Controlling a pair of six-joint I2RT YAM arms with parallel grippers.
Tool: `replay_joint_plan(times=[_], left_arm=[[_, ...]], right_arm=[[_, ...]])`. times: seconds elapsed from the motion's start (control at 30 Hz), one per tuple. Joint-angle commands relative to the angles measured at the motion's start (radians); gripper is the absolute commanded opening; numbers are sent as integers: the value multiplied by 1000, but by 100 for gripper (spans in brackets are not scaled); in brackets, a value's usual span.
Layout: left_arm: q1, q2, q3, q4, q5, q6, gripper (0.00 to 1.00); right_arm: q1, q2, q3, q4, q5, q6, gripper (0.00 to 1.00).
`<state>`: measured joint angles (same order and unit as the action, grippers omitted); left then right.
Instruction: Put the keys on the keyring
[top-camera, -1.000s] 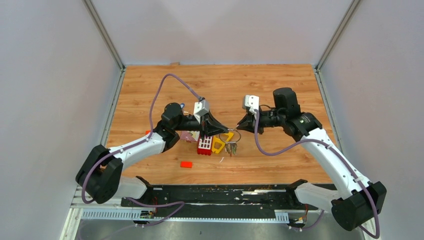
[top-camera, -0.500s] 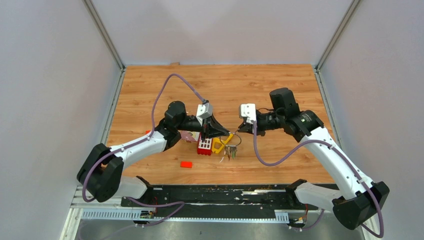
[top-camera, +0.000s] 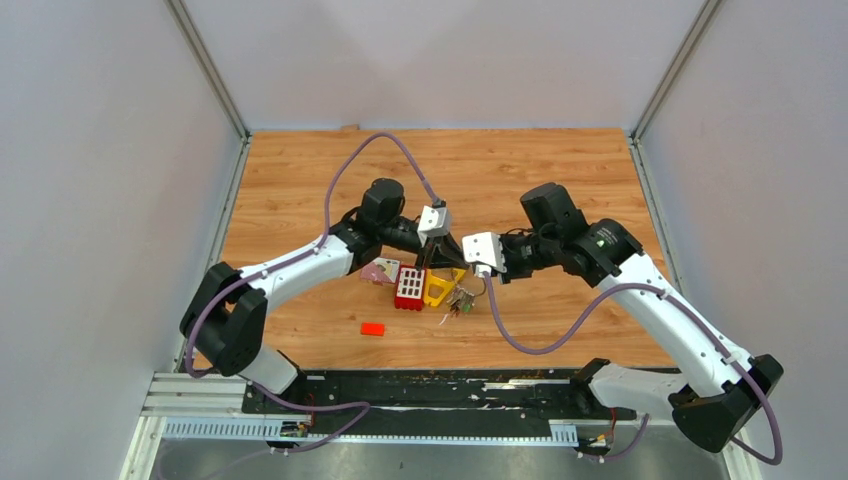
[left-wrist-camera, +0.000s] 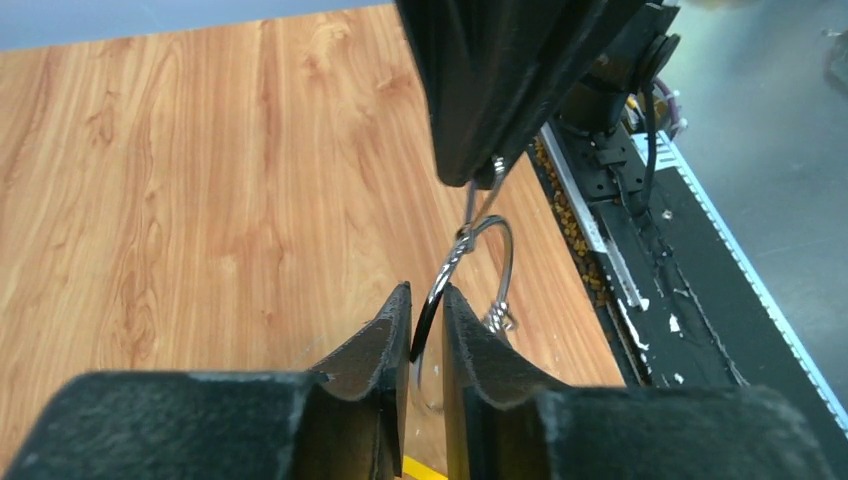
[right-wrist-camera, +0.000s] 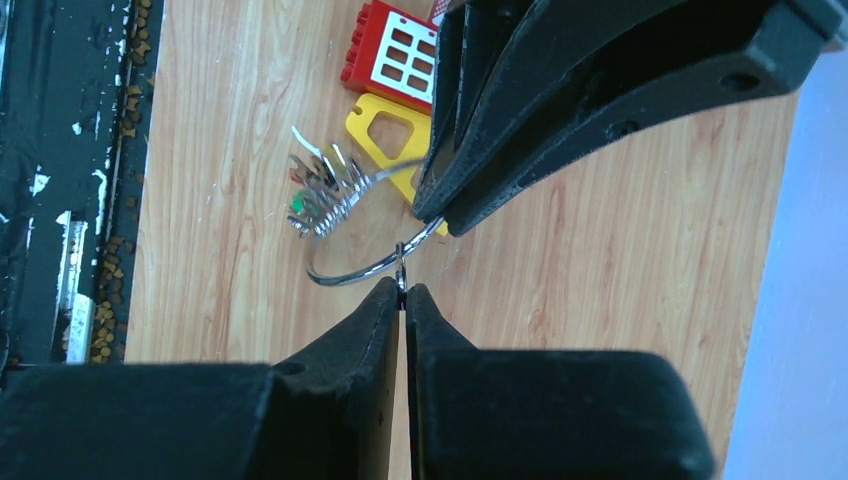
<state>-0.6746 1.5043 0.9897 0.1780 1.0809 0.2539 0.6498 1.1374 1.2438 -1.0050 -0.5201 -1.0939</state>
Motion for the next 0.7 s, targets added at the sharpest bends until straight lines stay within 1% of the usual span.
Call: replay_joint_plan(times=[0.0, 0.13, 0.27, 0.4, 0.47, 0.53, 0.6, 0.67], left_arm=[[4, 48, 48, -79, 20, 151, 27], [4, 68, 68, -87, 35, 188, 38], [4, 59, 68, -137, 36, 264, 48], [6, 21, 67, -222, 26, 364, 55], [9, -15, 58, -234, 12, 384, 59], [9, -53, 35, -201, -27, 373, 62], [10, -97, -15, -94, -87, 294, 66], [10, -142, -67, -1, -127, 244, 68]], right_arm=[[16, 8, 62, -37, 17, 23, 0], [16, 7, 59, 0, 19, 107, 0], [16, 1, 43, 50, 18, 195, 0], [17, 15, 39, 75, 40, 264, 0], [15, 24, 39, 91, 50, 312, 0], [13, 32, 36, 116, 50, 357, 0], [10, 40, 36, 135, 39, 395, 0], [0, 53, 37, 151, 17, 428, 0]])
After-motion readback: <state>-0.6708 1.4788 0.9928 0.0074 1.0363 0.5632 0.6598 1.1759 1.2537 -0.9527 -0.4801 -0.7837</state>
